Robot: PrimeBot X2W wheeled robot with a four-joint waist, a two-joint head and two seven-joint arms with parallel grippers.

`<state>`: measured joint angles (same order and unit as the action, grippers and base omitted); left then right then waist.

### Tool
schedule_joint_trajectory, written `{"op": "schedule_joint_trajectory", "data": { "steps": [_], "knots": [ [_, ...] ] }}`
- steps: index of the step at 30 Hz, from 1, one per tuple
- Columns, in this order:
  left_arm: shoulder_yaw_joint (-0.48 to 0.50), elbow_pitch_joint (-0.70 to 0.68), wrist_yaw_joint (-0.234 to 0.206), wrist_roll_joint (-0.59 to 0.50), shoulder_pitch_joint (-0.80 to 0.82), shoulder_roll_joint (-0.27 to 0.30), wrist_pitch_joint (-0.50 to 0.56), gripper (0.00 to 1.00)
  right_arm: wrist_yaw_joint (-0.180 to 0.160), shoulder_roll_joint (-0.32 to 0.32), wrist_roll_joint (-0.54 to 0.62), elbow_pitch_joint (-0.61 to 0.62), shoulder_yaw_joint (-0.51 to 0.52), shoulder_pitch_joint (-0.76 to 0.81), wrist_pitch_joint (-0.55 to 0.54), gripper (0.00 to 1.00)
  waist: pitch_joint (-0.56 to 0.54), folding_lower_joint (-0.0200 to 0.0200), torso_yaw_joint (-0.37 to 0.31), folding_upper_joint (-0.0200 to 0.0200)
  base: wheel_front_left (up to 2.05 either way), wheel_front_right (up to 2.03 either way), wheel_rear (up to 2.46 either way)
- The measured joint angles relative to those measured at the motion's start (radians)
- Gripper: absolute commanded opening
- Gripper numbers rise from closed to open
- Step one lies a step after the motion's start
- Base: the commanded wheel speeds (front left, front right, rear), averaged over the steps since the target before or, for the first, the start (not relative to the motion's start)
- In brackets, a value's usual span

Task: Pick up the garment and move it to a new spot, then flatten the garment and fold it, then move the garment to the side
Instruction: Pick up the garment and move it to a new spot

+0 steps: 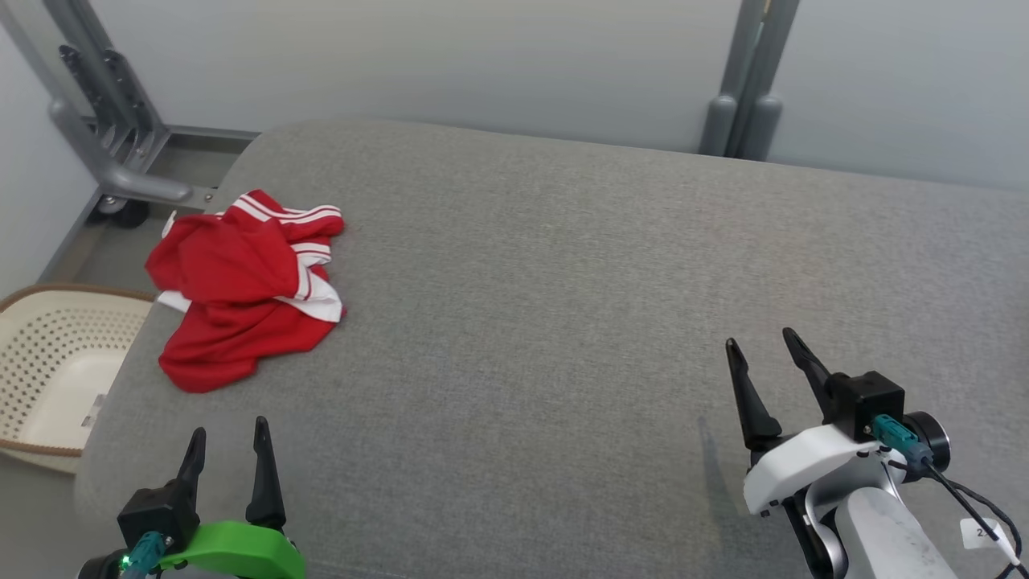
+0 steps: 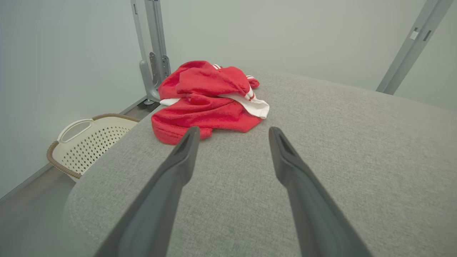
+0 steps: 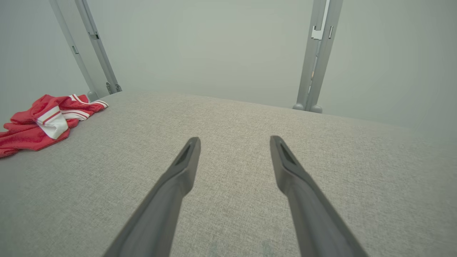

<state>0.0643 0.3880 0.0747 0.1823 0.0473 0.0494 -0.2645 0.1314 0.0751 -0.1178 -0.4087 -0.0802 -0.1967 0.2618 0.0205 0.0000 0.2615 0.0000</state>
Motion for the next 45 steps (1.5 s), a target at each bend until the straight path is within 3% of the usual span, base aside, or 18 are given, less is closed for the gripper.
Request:
{"op": "schedule_joint_trajectory", "data": {
  "steps": [14, 21, 29, 35, 45],
  "knots": [
    [0.042, 0.009, -0.006, -0.002, 0.005, 0.000, 0.000, 1.00, 0.000, -0.003, -0.009, -0.005, -0.051, -0.015, 0.000, 1.00, 0.021, 0.0000, 0.169, 0.0000, 0.00, 0.00, 0.00],
    [0.051, 0.005, -0.001, 0.017, 0.003, 0.000, 0.000, 1.00, 0.000, -0.005, -0.012, -0.009, -0.065, -0.023, 0.000, 1.00, 0.032, 0.0000, 0.217, 0.0000, 0.00, 0.00, 0.00],
    [0.057, 0.007, 0.033, 0.065, 0.018, 0.000, 0.000, 1.00, 0.000, -0.002, -0.026, -0.011, -0.066, -0.023, 0.000, 1.00, 0.053, 0.0000, 0.198, 0.0000, 0.00, 0.00, 0.00],
    [0.057, 0.082, 0.053, 0.092, 0.132, 0.029, 0.000, 1.00, 0.000, 0.021, -0.026, -0.019, -0.069, -0.037, 0.000, 1.00, 0.088, 0.0000, 0.169, 0.0000, 0.00, 0.00, 0.00],
    [-0.126, 0.202, 0.054, 0.229, 0.392, 0.205, 0.000, 1.00, 0.000, 0.071, 0.003, -0.002, -0.079, -0.088, 0.000, 1.00, 0.177, 0.0001, 0.096, 0.0000, 0.00, 0.00, 0.00]
  ]
}}
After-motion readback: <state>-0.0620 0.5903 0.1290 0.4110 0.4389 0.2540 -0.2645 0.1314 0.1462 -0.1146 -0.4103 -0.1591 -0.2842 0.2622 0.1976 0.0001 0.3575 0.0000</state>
